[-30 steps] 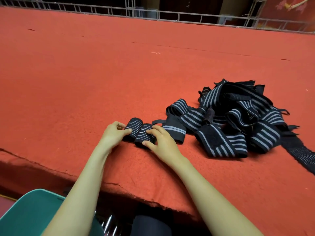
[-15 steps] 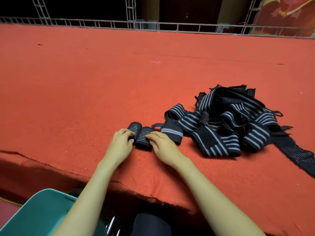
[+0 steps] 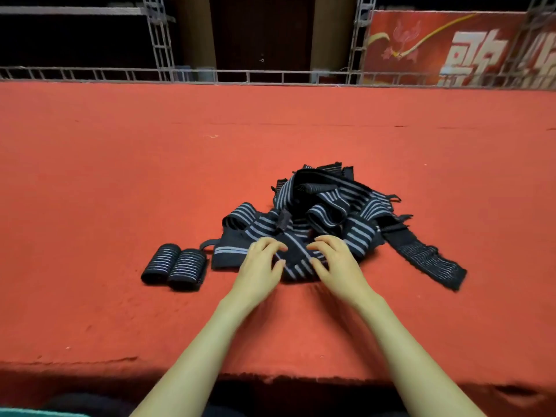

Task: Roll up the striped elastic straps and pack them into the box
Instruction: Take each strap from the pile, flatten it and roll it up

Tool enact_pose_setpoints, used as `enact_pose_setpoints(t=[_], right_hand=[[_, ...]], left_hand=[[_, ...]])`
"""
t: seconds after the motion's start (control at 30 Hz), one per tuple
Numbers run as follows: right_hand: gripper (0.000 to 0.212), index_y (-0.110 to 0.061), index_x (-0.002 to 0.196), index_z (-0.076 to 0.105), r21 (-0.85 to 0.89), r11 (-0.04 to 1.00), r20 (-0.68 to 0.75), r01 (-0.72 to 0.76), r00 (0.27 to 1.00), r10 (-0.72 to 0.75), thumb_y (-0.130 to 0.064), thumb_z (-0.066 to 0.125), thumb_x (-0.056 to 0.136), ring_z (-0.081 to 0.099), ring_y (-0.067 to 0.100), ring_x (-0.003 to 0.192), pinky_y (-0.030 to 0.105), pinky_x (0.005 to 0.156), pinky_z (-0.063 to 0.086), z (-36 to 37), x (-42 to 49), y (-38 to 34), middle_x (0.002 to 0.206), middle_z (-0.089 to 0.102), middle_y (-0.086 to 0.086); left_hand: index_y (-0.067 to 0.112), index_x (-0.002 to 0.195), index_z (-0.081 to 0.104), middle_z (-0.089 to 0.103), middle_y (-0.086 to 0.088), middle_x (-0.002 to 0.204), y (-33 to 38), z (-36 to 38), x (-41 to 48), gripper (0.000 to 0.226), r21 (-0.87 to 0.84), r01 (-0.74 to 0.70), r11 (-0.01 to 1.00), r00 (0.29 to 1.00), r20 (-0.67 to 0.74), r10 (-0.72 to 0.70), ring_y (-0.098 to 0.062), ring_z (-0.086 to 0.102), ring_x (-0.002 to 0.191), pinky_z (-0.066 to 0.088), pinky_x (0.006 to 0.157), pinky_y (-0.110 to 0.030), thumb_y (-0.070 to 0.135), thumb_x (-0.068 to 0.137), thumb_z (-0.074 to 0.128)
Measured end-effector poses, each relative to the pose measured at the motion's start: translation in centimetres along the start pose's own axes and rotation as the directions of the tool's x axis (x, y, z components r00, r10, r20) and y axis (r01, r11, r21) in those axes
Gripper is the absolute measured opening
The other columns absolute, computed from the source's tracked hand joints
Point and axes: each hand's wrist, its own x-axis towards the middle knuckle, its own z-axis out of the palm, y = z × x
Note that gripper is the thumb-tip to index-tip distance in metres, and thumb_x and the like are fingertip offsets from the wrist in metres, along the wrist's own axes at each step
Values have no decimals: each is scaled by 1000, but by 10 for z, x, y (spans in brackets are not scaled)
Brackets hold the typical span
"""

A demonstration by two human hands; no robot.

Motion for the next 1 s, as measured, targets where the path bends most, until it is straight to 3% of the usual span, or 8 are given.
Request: enact_pose_setpoints(t=[0.17, 0.3, 0.37, 0.5, 0.7, 0.83, 0.9, 1.0], right_hand=[[52, -9, 133, 52, -112, 970, -82, -216, 975, 207, -14, 67, 84, 35, 32, 132, 44, 112, 29, -28, -7, 43, 136, 44, 14], [71, -14, 149, 26, -140, 927, -85, -348, 937, 339, -22, 63, 89, 11, 30, 145, 42, 119, 13, -41, 8, 64, 155, 21, 12], [73, -12, 149, 24, -75, 920, -41, -384, 923, 382, -26, 63, 89, 18, 28, 143, 39, 118, 16, -43, 17, 71, 153, 27, 11], [43, -10, 126, 49, 135, 885, -34, -447, 890, 455, -23, 66, 88, 52, 25, 115, 31, 94, 38, -43, 21, 66, 124, 55, 10], [13, -14, 98, 56, 137, 943, -152, -305, 934, 324, -12, 63, 86, 54, 16, 88, 21, 71, 32, -40, -17, 55, 95, 58, -3], [17, -18, 92, 55, 172, 958, -170, -230, 951, 258, -4, 63, 85, 50, 9, 84, 7, 73, 35, -42, -39, 54, 90, 53, -6], [18, -16, 93, 57, 188, 959, -179, -211, 953, 245, -1, 63, 85, 48, 3, 85, 5, 76, 35, -43, -42, 53, 92, 52, -5], [24, -19, 95, 55, 247, 946, -180, -211, 949, 258, 1, 63, 84, 47, -7, 93, 6, 79, 35, -46, -41, 53, 98, 53, -5]], left_hand=[[17, 134, 49, 39, -1, 138, 20, 34, 23, 49, 51, -14, 999, 993, 119, 7, -18, 29, 133, 16, 108, -19, 19, 86, 61], [20, 142, 38, 24, -2, 152, 22, 54, 30, 64, 142, 26, 990, 960, 272, -64, -19, 16, 142, 11, 118, -37, 32, 84, 65], [22, 143, 36, 20, 1, 153, 19, 61, 29, 68, 162, 57, 985, 929, 354, -111, -18, 7, 145, 3, 117, -49, 37, 83, 65], [23, 136, 43, 36, 6, 144, 6, 70, 24, 52, 88, 72, 994, 936, 339, -98, -15, 25, 138, 16, 115, -55, 32, 87, 61], [25, 111, 52, 49, 8, 120, 6, 70, 25, 33, -8, 79, 997, 955, 287, -73, -16, 41, 122, 26, 109, -51, 33, 82, 64], [18, 125, 55, 46, 6, 132, 39, 60, 28, 43, -164, -168, 972, 981, 68, 181, -8, 35, 128, 23, 114, -35, 25, 83, 56], [15, 124, 58, 50, 1, 134, 57, 63, 36, 38, -81, -334, 939, 942, -65, 330, -13, 37, 128, 26, 113, -31, 18, 86, 53], [17, 133, 52, 41, -4, 145, 69, 75, 54, 42, 129, -416, 900, 909, 51, 413, -23, 28, 138, 22, 115, -41, 18, 91, 50]])
